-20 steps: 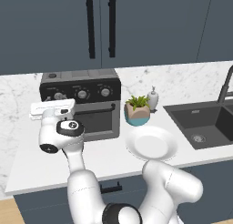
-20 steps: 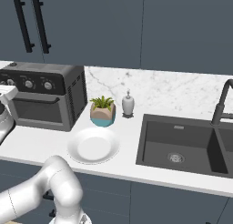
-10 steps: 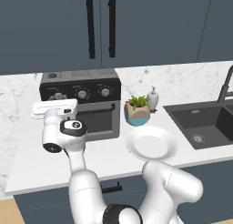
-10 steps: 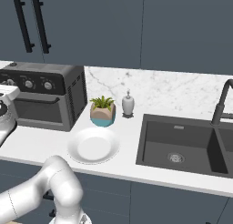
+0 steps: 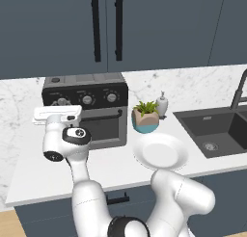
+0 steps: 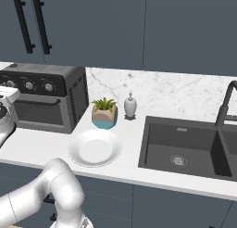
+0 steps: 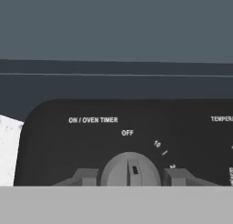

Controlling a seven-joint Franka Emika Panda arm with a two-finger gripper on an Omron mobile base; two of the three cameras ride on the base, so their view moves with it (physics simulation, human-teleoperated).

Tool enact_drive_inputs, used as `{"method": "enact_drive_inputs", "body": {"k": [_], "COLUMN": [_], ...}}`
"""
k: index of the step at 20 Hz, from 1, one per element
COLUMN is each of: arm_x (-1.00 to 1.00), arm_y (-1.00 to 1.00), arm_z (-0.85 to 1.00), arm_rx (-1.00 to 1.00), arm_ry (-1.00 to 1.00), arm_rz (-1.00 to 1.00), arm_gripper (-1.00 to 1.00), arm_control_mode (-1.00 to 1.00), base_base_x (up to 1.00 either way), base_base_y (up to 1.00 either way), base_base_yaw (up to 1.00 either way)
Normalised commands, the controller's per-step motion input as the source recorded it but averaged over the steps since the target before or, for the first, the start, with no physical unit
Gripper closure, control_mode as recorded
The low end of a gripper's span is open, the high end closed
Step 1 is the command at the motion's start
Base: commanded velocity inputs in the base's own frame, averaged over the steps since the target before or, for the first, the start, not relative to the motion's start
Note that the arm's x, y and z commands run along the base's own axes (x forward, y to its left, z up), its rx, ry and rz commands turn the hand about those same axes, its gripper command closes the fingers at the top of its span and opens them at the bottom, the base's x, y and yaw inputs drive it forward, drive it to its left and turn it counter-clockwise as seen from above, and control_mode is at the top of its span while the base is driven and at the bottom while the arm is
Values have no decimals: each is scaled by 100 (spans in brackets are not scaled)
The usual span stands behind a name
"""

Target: Pick up the kebab skewer and baguette bread, and place them inside the toaster oven. Close the toaster oven door and start by setting the timer.

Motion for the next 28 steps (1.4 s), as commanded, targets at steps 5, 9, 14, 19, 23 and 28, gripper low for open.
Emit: {"method": "enact_drive_inputs", "body": {"k": [5,9,14,19,23,28], "arm_x": [7,10,11,13,19,22], "arm_y": [-1,0,0,0,0,0], "arm_z": [0,0,0,0,0,0], "arm_rx": [12,20,27,32,37,40], "arm_ry": [0,0,0,0,0,-1], "arm_rz": [-3,-6,-7,-7,-9,-9], "arm_gripper": [100,100,100,100,100,100], "arm_control_mode": [-100,-100,-100,-100,-100,-100], "base_base_x": [0,0,0,0,0,0], "base_base_y": [0,0,0,0,0,0], "base_base_yaw": [0,0,0,0,0,0]}}
